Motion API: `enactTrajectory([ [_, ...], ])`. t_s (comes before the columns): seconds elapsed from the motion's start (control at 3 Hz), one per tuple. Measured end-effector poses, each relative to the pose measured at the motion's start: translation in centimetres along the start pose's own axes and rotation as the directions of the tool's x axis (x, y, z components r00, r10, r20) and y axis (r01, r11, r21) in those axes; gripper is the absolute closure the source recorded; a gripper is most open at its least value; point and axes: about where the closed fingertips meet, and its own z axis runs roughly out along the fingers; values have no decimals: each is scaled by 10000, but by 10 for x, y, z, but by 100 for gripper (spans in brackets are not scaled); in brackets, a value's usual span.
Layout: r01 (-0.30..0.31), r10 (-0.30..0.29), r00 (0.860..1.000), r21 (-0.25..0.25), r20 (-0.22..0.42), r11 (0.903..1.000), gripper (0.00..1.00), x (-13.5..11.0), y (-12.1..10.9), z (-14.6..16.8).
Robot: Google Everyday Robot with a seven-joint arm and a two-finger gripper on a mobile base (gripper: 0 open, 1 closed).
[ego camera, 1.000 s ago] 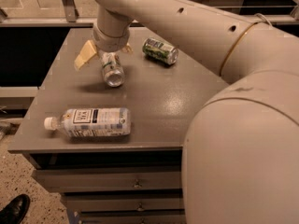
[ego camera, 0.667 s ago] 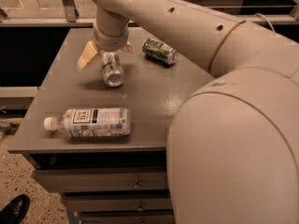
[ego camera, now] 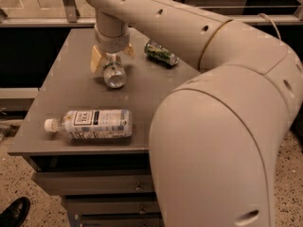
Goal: Place 7up can upright
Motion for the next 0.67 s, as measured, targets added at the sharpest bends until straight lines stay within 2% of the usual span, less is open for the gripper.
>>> enactTrajectory([
  [0.33,-174,178,9998,319,-134,9993,47,-1,-4,0],
  [0.67,-595,594,9982,438,32,9973,78,-10,-8,-11],
])
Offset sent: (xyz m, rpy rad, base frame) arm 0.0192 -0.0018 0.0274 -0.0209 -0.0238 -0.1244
